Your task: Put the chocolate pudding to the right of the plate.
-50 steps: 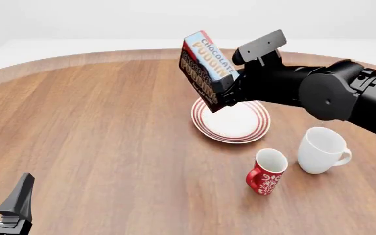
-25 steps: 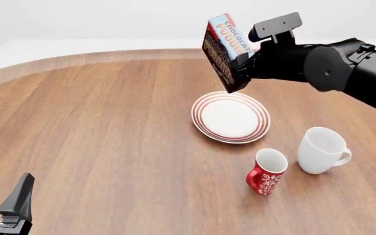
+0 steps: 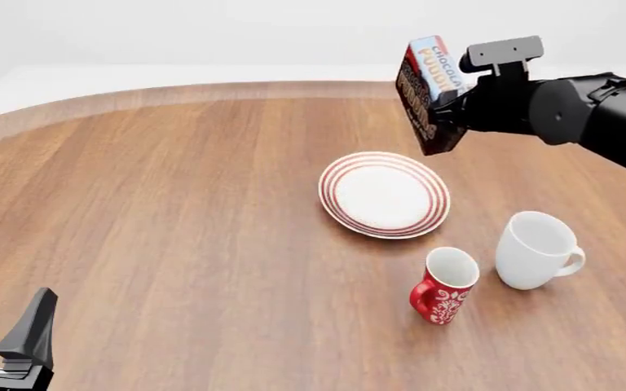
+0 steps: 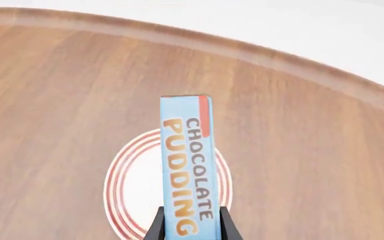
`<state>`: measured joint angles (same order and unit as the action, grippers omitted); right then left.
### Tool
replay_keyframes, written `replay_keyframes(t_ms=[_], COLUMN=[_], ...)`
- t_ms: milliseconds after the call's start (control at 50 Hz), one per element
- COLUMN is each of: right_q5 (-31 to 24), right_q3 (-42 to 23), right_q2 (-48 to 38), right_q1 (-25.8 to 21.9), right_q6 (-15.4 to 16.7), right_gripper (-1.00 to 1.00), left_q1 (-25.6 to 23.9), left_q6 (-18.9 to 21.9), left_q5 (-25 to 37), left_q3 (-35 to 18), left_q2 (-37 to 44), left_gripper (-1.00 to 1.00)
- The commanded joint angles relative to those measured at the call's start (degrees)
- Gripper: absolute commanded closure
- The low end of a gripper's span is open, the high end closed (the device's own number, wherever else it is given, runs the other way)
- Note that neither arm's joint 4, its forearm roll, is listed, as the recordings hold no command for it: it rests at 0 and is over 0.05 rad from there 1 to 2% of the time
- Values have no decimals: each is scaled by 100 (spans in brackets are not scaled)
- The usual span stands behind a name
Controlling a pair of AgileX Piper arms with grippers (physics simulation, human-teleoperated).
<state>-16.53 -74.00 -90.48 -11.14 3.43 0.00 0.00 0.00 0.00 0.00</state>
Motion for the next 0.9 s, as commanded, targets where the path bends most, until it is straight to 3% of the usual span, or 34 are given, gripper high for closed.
replay_keyframes(t_ms=[20,420,900], right_q5=[173,426,794], right_q3=[250,837,1017], right_q2=[-79,-41,-640], right_q1=[487,974,1545], right_q6=[-88,-29,139], right_gripper=[100,100,100], left_q1=[0,0,0], left_q6=[0,0,0], left_q5=[0,0,0], left_q3=[0,0,0], left_q2=[0,0,0], left_gripper=[-100,-100,-100])
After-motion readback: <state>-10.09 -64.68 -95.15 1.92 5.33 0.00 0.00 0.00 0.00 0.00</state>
